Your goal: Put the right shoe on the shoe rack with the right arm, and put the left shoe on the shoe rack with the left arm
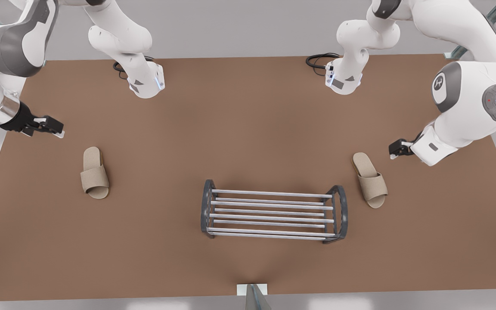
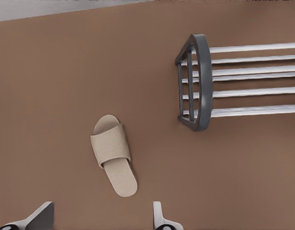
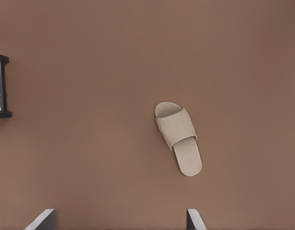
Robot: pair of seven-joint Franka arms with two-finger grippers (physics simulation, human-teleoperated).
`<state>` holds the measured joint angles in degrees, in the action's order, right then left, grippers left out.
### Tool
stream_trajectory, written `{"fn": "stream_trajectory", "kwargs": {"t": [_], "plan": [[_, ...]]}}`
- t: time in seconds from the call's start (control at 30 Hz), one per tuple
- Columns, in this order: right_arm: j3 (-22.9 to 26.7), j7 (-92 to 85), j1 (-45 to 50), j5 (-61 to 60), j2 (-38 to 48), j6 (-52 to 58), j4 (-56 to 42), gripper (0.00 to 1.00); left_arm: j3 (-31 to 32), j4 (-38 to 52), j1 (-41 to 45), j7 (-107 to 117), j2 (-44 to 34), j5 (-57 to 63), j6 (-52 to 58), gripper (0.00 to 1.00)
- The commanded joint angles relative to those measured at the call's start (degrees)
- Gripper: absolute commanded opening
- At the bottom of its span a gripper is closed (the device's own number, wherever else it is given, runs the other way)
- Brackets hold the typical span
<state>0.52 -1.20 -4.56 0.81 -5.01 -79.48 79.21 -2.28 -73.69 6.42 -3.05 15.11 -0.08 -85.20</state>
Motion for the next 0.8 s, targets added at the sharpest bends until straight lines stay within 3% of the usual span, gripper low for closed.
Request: {"fn": "stream_trajectory", "kwargs": {"t": [0.0, 0.1, 0.17, 0.2, 0.27, 0.33, 0.37, 0.4, 0.47, 0.57, 0.77], "plan": [[-0.34, -0.56, -0.89, -0.02, -1.57, -4.45, -0.54, 1.00, 0.00, 0.04, -0.01, -0.11, 0.10, 0.08, -2.07, 1.00], [-0.25, -0.65, -0.45, -0.28, -5.54, -6.38, -1.60, 1.00, -0.88, -0.92, -0.27, -0.03, 0.01, -0.09, -5.57, 1.00], [-0.43, -0.83, -0.36, -0.72, -0.28, -15.24, 10.77, 1.00, -2.37, -20.14, -0.18, -0.11, -9.38, -0.36, -25.06, 1.00], [-0.43, -2.85, -0.45, -0.72, 3.86, -23.25, 19.22, 1.00, -4.39, -30.97, -0.18, -0.38, -12.82, -0.62, -39.41, 1.00], [-0.60, -4.34, -0.54, -0.72, 10.28, -40.74, 36.01, 1.00, -6.94, -43.02, -0.18, -0.55, -13.44, -2.03, -59.62, 1.00], [-0.96, -4.34, -0.28, -0.72, 9.23, -60.24, 40.14, 1.00, -7.03, -54.97, -0.09, -1.17, -12.82, -1.94, -79.84, 1.00], [-1.04, -4.25, -0.19, -0.81, 9.93, -75.35, 49.45, 1.00, -7.21, -59.81, -0.09, -2.22, -11.68, -1.68, -89.78, 1.00], [-1.04, -4.17, -0.10, -0.81, 9.58, -91.36, 58.24, 1.00, -7.29, -62.27, -0.09, -3.54, -10.36, -1.24, -95.40, 1.00], [-1.04, -4.25, -0.10, -0.72, 8.53, -103.94, 66.78, 1.00, -8.35, -65.70, -0.09, -10.65, -7.90, -1.24, -102.00, 1.00], [-1.04, -4.43, -0.27, -0.37, 8.61, -108.08, 71.26, 1.00, -8.97, -67.90, -0.09, -15.05, -3.51, -1.15, -111.93, 1.00], [-0.96, -4.43, -0.54, -0.11, 7.30, -107.29, 71.97, 1.00, -12.66, -70.89, -0.01, -20.77, -3.16, -1.06, -114.49, 1.00]]}}
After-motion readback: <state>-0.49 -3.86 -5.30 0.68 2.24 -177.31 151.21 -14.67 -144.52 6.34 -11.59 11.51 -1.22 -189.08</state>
